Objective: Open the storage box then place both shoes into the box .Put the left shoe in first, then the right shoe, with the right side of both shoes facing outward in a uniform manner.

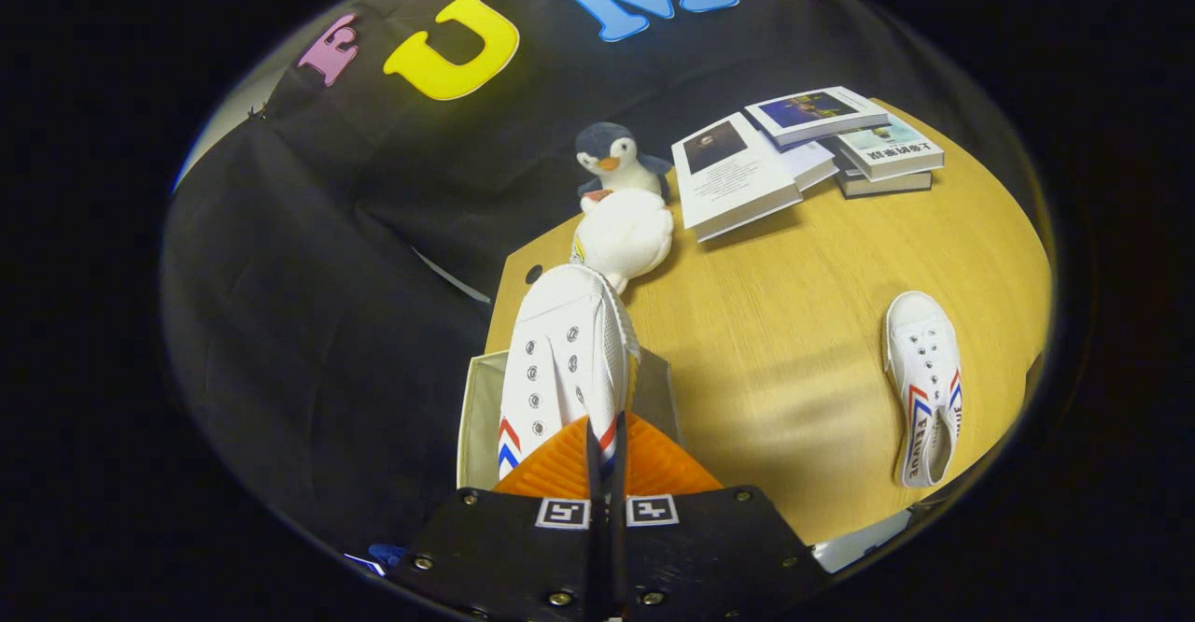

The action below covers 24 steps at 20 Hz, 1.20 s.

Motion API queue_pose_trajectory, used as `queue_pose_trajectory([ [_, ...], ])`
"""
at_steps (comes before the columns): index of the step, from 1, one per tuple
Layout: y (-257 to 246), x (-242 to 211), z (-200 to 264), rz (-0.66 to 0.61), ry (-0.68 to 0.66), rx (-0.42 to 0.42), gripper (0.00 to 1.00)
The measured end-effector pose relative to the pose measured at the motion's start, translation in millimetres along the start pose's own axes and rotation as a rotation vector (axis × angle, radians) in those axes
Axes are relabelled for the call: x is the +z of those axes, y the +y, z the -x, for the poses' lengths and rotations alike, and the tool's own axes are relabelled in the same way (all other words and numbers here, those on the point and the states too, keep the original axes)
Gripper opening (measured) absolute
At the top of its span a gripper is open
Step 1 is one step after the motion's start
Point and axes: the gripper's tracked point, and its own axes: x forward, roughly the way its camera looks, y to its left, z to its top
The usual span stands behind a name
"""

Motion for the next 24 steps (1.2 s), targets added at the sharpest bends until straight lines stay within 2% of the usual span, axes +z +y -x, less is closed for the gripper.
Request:
queue_pose_trajectory([
  [12,63.3,-45.7,-54.6,0.075,0.077,0.014,0.0],
  [24,73.7,-79.2,-96.0,0.101,0.132,-0.032,0.0],
])
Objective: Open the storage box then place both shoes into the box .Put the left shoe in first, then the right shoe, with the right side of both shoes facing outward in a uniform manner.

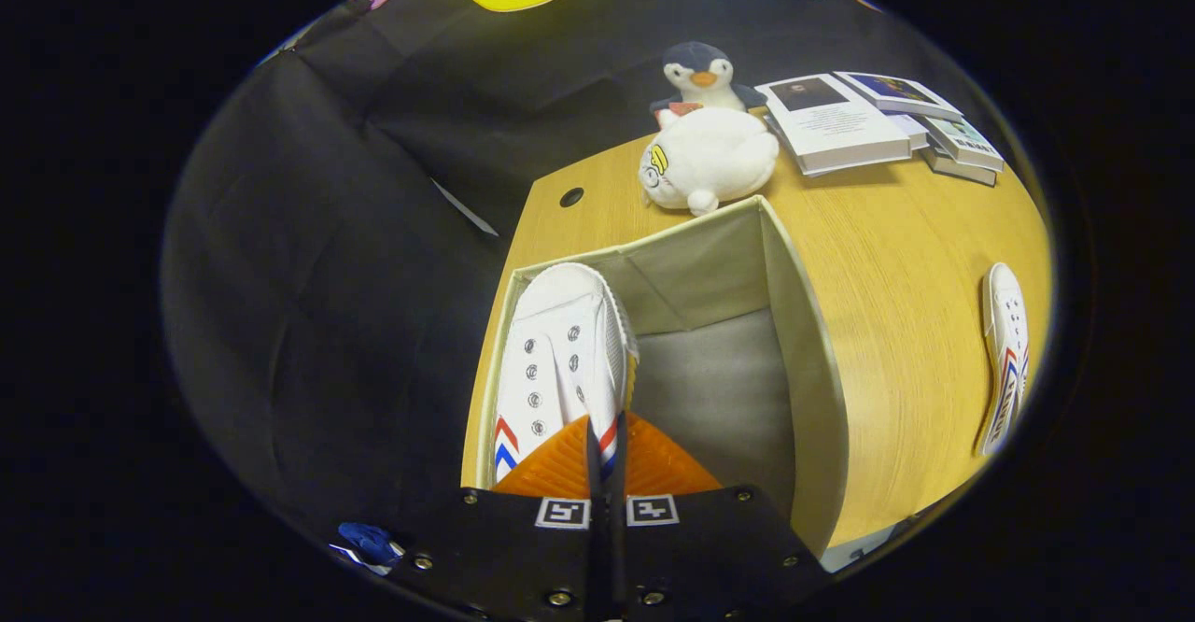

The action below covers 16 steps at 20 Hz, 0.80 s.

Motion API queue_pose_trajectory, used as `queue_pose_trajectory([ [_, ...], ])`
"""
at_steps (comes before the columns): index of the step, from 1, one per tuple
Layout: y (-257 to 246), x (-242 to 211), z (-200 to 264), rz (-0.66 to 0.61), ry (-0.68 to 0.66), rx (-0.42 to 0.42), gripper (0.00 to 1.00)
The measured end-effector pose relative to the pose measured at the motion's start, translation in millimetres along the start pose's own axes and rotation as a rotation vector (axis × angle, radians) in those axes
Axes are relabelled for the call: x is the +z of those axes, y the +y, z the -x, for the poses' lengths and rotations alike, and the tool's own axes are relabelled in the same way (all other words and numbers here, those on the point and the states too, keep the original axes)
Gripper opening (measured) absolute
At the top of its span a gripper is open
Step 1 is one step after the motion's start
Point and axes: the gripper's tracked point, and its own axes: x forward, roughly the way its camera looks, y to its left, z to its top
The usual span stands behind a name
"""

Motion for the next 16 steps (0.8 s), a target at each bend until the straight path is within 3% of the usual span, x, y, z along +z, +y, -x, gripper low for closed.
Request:
queue_pose_trajectory([
  [4,-9.8,-8.9,-9.9,-0.005,0.016,-0.036,0.01],
  [6,-1.9,-16.5,-18.8,-0.021,0.025,0.02,0.05],
  [8,17.3,-16.2,-18.4,-0.086,0.022,0.125,0.32],
  [12,12.4,-4.1,-6.3,-0.019,-0.038,0.119,0.99],
  [16,11.2,5.9,15.9,0.073,-0.095,0.128,0.98],
])
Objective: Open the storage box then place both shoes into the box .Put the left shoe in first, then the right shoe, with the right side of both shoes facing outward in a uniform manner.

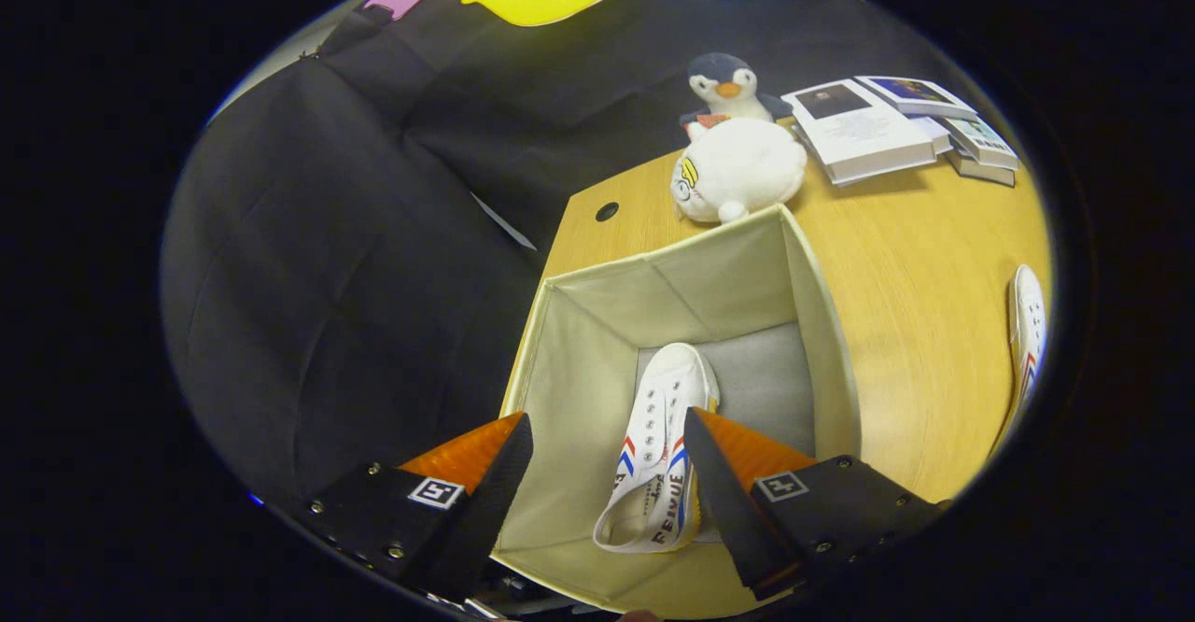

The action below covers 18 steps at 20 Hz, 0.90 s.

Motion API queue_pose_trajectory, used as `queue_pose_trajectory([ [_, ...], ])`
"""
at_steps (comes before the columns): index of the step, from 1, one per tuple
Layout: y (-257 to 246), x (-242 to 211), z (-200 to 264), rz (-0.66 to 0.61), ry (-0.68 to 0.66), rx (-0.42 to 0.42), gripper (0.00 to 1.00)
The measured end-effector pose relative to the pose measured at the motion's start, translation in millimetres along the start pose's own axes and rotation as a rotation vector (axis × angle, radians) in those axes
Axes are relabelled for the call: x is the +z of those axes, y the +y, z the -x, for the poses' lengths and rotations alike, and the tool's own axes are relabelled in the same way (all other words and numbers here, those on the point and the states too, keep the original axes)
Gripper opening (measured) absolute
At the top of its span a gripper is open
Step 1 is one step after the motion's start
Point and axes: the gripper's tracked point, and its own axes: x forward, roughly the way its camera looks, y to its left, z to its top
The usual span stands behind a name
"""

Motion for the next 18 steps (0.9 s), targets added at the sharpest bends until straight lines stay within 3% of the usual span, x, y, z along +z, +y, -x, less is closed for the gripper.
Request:
queue_pose_trajectory([
  [6,-23.8,28.9,44.2,0.117,-0.113,-0.029,0.97],
  [18,-128.1,52.4,121.9,0.104,-0.207,-0.141,0.98],
])
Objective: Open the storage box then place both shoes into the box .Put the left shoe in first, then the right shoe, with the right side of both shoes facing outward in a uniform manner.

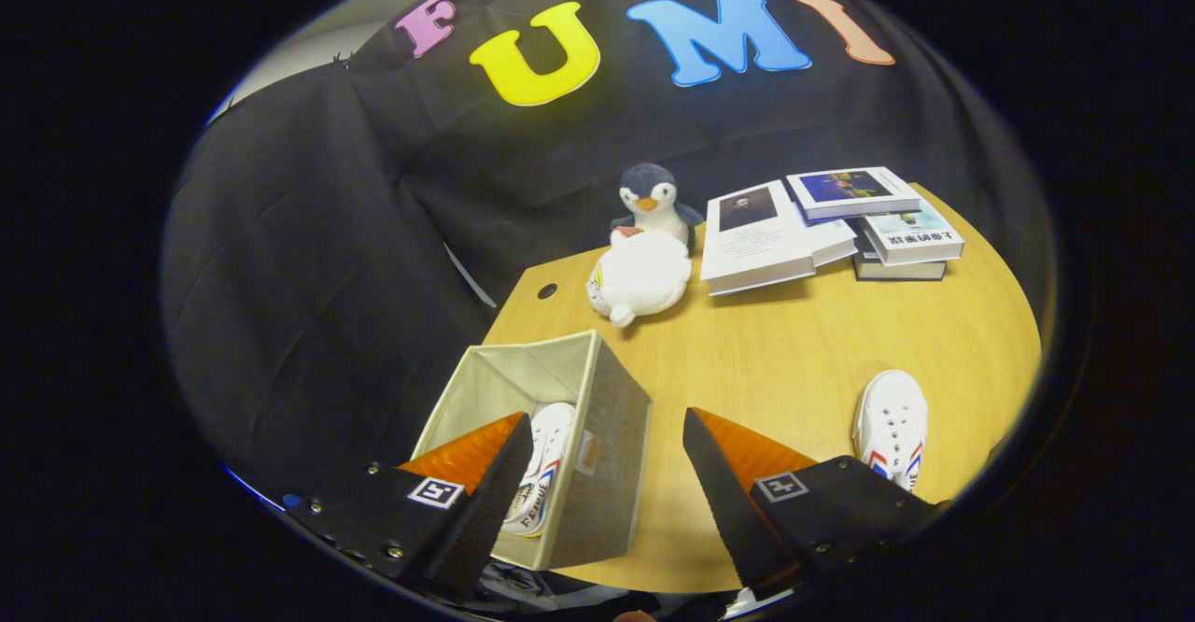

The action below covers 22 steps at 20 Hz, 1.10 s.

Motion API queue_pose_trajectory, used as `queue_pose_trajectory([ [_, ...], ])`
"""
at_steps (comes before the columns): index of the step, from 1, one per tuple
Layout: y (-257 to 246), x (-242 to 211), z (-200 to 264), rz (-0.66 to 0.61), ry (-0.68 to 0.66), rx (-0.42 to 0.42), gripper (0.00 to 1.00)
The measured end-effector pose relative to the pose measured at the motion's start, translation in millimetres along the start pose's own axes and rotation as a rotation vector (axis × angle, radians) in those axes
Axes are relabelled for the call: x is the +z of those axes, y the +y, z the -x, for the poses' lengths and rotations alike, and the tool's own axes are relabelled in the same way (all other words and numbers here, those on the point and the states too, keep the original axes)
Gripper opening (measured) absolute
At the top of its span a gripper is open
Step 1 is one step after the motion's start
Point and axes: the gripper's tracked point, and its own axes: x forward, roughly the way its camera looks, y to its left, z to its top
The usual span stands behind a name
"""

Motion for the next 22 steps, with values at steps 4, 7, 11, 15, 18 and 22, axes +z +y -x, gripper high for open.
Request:
queue_pose_trajectory([
  [4,-49.2,1.9,14.8,-0.003,-0.012,-0.07,0.98],
  [7,-89.9,3.0,28.9,-0.022,-0.013,-0.126,0.98],
  [11,-136.4,1.6,40.3,-0.069,-0.02,-0.177,0.98],
  [15,-171.1,-8.0,44.2,-0.088,-0.002,-0.213,0.98],
  [18,-196.0,-18.2,45.9,-0.098,0.017,-0.246,0.98],
  [22,-232.3,-37.2,47.2,-0.088,0.064,-0.307,0.98],
])
